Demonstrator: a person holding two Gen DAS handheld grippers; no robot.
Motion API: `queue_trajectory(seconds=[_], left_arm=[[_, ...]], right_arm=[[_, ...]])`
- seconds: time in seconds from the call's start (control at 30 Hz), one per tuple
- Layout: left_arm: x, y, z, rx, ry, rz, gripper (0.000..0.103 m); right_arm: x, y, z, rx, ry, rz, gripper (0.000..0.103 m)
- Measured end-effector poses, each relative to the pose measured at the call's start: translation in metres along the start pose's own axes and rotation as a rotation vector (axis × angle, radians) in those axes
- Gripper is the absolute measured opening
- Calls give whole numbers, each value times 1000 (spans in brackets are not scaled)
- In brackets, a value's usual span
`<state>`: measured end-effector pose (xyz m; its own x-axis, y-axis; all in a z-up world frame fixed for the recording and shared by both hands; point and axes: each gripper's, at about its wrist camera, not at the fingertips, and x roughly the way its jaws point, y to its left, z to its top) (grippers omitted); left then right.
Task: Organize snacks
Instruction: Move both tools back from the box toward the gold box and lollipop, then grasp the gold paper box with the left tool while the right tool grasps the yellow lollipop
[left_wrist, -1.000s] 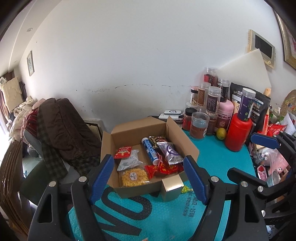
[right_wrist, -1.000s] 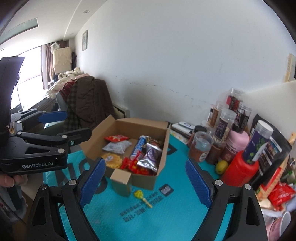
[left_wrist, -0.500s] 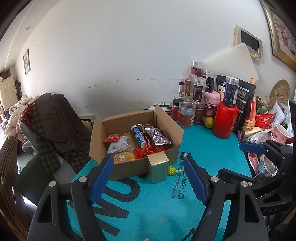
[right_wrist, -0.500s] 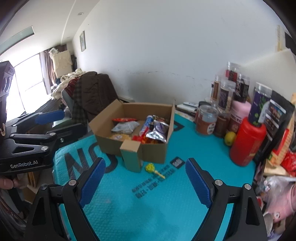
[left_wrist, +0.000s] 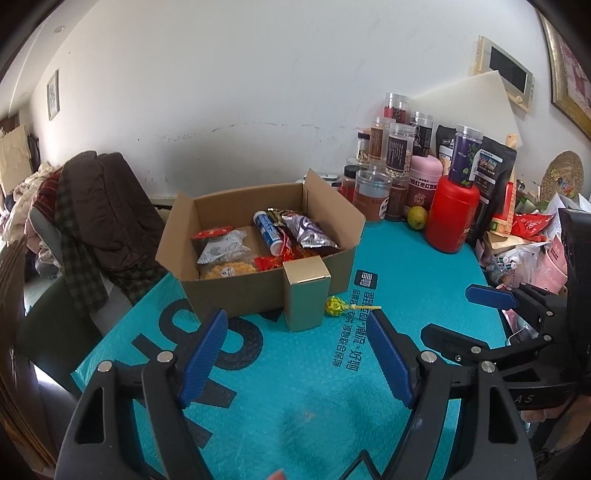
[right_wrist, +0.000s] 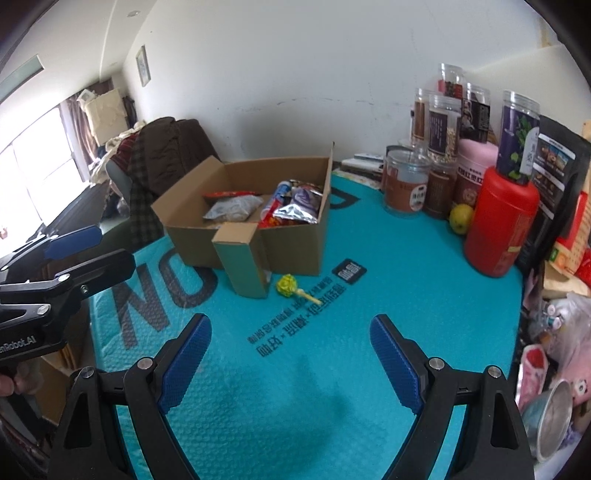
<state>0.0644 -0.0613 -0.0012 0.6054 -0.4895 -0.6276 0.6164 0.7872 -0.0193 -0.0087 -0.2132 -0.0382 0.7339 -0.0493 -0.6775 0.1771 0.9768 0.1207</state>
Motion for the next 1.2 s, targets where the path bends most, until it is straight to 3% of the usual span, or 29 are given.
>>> queue_trajectory(seconds=[0.73, 0.93, 1.2], left_arm=[[99, 22, -7, -70, 162, -59, 78], [116, 32, -8, -83, 180, -62, 78], [128, 41, -9, -97, 192, -86, 78]], right_arm=[[91, -15, 12, -21, 123, -10, 88], [118, -16, 14, -34, 166, -6, 84], [147, -9, 17, -68, 212, 34, 67]])
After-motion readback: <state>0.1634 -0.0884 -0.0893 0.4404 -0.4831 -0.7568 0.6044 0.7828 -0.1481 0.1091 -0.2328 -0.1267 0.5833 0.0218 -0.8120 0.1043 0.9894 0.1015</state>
